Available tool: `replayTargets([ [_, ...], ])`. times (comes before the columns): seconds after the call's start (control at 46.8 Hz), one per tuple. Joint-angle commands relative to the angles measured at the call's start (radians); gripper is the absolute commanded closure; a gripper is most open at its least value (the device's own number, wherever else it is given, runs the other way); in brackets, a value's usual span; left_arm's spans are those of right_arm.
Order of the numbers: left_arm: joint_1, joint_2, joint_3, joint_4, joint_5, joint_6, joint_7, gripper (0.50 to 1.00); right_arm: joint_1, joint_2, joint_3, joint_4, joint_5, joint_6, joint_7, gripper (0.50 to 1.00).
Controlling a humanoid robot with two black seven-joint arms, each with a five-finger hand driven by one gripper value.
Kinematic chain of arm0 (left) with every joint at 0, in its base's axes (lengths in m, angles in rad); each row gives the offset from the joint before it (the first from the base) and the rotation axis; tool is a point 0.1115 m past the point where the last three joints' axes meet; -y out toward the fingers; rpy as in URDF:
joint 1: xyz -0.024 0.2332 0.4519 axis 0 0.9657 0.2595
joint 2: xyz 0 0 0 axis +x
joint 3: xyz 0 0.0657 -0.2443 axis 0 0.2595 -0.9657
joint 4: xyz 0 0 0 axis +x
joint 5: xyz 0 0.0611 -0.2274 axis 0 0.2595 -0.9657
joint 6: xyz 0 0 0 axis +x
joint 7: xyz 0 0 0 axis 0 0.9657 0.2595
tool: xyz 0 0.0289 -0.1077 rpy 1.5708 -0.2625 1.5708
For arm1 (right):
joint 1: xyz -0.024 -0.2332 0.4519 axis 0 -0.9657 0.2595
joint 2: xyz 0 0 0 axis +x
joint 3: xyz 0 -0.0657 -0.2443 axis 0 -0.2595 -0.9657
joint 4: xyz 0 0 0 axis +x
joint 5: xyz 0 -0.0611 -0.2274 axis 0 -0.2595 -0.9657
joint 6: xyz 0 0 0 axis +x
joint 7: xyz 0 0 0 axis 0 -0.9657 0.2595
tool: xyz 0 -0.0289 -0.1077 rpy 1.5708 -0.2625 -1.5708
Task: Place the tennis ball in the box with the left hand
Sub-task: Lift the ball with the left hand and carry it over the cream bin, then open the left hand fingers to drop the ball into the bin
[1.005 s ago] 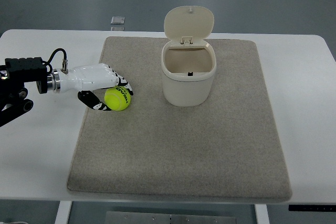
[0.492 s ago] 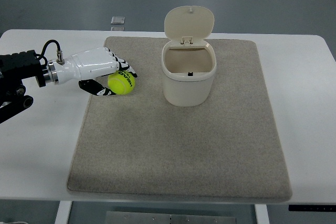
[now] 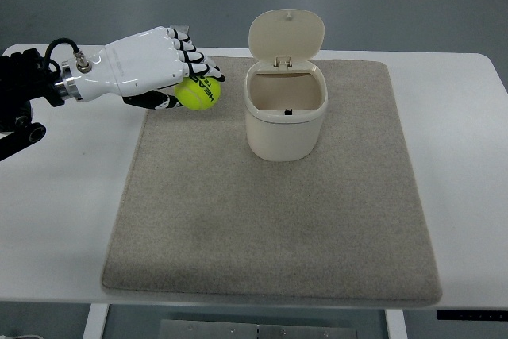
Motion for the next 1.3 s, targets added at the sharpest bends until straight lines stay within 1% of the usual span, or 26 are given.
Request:
replayTargets([
  [0.0,-0.027,-0.034,0.001,0.007,0.013,-0.005,0.0,1.0,0.0,0.0,0.0,0.0,0.0,0.0,0.0,0.599],
  [0.128,-0.038,-0.094,0.001,0.012,0.04,-0.018,0.002,1.0,0.0,0.0,0.0,0.0,0.0,0.0,0.0,0.599],
  [0.278,-0.062,-0.146,-0.001,0.055,0.058,-0.067,0.002,1.0,0.0,0.0,0.0,0.0,0.0,0.0,0.0,0.599],
  [0.406,-0.071,-0.203,-0.003,0.101,0.058,-0.068,0.006,1.0,0.0,0.0,0.0,0.0,0.0,0.0,0.0,0.599],
  [0.492,-0.071,-0.237,-0.001,0.112,0.056,-0.07,0.006,1.0,0.0,0.0,0.0,0.0,0.0,0.0,0.0,0.599],
  [0.684,-0.079,-0.271,-0.003,0.13,0.056,-0.088,0.008,1.0,0.0,0.0,0.0,0.0,0.0,0.0,0.0,0.599],
  [0.727,-0.081,-0.281,-0.003,0.142,0.056,-0.09,0.008,0.99,0.0,0.0,0.0,0.0,0.0,0.0,0.0,0.599],
  [0.812,-0.082,-0.297,-0.003,0.164,0.056,-0.09,0.009,0.986,0.0,0.0,0.0,0.0,0.0,0.0,0.0,0.597],
  [0.834,-0.082,-0.304,-0.004,0.172,0.056,-0.088,0.009,0.967,0.0,0.0,0.0,0.0,0.0,0.0,0.0,0.599],
  [0.855,-0.082,-0.31,-0.007,0.179,0.055,-0.088,0.009,0.931,0.0,0.0,0.0,0.0,0.0,0.0,0.0,0.599],
  [0.898,-0.082,-0.323,-0.012,0.19,0.05,-0.087,0.011,0.838,0.0,0.0,0.0,0.0,0.0,0.0,0.0,0.599],
  [0.919,-0.082,-0.326,-0.012,0.19,0.05,-0.088,0.009,0.808,0.0,0.0,0.0,0.0,0.0,0.0,0.0,0.599],
  [0.962,-0.082,-0.329,-0.012,0.19,0.05,-0.088,0.011,0.787,0.0,0.0,0.0,0.0,0.0,0.0,0.0,0.599],
  [1.005,-0.082,-0.33,-0.012,0.19,0.049,-0.088,0.011,0.748,0.0,0.0,0.0,0.0,0.0,0.0,0.0,0.599],
  [1.048,-0.082,-0.33,-0.012,0.19,0.047,-0.088,0.011,0.733,0.0,0.0,0.0,0.0,0.0,0.0,0.0,0.599],
  [1.154,-0.082,-0.332,-0.012,0.19,0.047,-0.088,0.011,0.727,0.0,0.0,0.0,0.0,0.0,0.0,0.0,0.599],
  [1.176,-0.082,-0.332,-0.012,0.19,0.047,-0.088,0.011,0.718,0.0,0.0,0.0,0.0,0.0,0.0,0.0,0.599],
  [1.219,-0.082,-0.332,-0.012,0.19,0.047,-0.087,0.011,0.677,0.0,0.0,0.0,0.0,0.0,0.0,0.0,0.599],
  [1.24,-0.082,-0.332,-0.012,0.19,0.047,-0.088,0.011,0.667,0.0,0.0,0.0,0.0,0.0,0.0,0.0,0.599],
  [1.283,-0.082,-0.33,-0.01,0.19,0.047,-0.088,0.011,0.664,0.0,0.0,0.0,0.0,0.0,0.0,0.0,0.599],
])
